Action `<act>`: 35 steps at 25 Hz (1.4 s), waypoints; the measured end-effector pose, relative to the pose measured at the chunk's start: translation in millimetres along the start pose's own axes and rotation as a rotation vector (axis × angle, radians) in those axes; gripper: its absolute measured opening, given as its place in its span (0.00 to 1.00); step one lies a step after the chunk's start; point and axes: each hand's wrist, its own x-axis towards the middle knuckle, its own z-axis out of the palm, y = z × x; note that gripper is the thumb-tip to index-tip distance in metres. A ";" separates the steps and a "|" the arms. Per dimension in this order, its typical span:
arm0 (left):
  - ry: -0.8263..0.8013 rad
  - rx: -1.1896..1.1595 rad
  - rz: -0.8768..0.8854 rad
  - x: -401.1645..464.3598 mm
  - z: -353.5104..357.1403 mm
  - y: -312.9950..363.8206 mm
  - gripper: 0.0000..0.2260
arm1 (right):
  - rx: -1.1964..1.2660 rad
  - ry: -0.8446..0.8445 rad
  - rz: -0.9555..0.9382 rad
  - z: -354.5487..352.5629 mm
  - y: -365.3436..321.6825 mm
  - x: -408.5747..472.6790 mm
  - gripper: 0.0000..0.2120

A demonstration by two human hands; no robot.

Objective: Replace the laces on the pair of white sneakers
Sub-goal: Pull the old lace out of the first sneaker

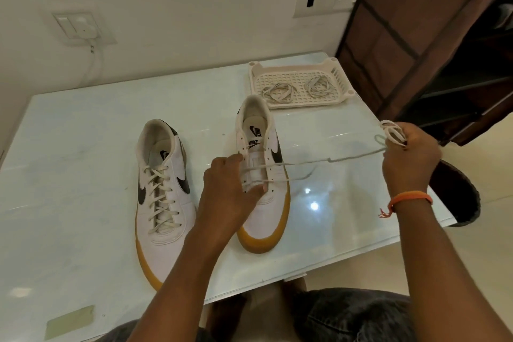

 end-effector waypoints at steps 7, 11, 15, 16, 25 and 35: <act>0.082 0.242 0.055 -11.2 3.2 12.6 0.11 | -0.386 -0.594 0.251 2.7 30.7 1.0 0.20; 0.003 -0.033 0.152 -16.0 12.7 25.5 0.06 | -0.387 -0.895 -0.098 10.8 -11.2 -18.7 0.39; -0.060 -0.437 0.166 -17.9 20.3 34.3 0.09 | 0.077 -1.342 -0.277 6.6 -58.6 -45.8 0.25; -0.098 -0.487 0.189 -16.5 19.0 35.1 0.11 | 0.104 -1.332 -0.307 10.2 -61.0 -53.5 0.17; -0.196 0.066 0.272 0.1 -4.0 2.9 0.41 | -0.354 -0.601 0.171 -6.3 15.4 4.2 0.09; -0.230 0.260 0.164 -8.7 17.1 2.1 0.68 | -0.059 -0.897 0.156 12.2 -57.6 -46.2 0.13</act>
